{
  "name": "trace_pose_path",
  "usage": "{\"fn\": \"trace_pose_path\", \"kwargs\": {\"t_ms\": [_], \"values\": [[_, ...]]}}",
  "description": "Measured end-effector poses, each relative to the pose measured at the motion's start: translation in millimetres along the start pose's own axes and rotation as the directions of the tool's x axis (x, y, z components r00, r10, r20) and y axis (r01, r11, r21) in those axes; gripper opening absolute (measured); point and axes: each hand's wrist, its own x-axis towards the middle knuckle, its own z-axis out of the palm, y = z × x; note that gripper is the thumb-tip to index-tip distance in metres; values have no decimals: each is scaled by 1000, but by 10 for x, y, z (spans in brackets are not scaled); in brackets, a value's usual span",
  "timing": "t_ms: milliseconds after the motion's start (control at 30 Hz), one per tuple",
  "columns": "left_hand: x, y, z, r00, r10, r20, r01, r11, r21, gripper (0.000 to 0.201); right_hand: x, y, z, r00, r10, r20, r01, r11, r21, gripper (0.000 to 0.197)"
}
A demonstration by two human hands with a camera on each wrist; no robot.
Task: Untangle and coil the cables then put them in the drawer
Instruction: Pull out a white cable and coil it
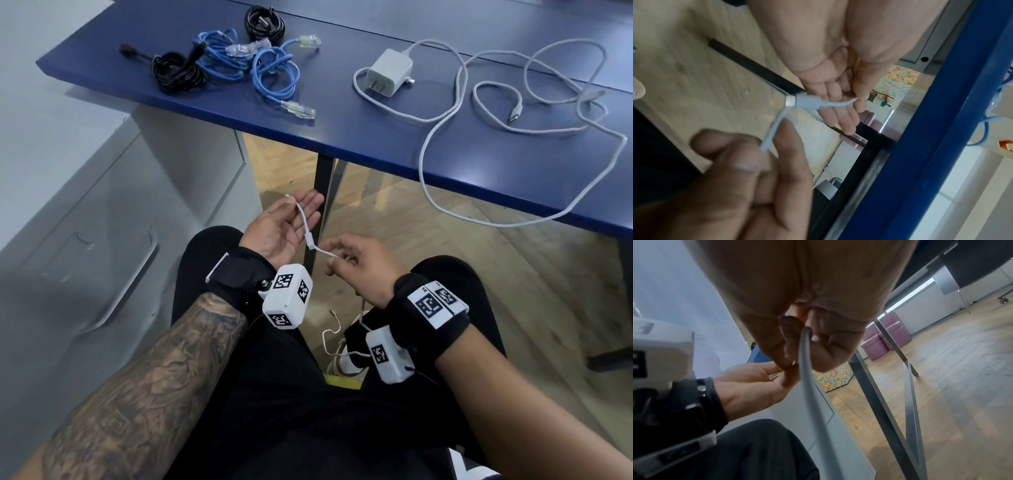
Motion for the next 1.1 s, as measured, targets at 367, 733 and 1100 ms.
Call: {"fn": "trace_pose_path", "kwargs": {"t_ms": [367,733,1100], "values": [[-34,48,35,999,14,36,-16,998,54,23,-36,-34,-17,997,-67,31,71,988,-140,35],[-146,-152,202,983,72,170,-178,617,766,24,-43,-214,-198,994,49,-98,-37,992,117,13],[-159,-126,241,984,-101,147,-78,497,864,32,141,-129,-419,927,-215,-308,120,947,-298,10]]}}
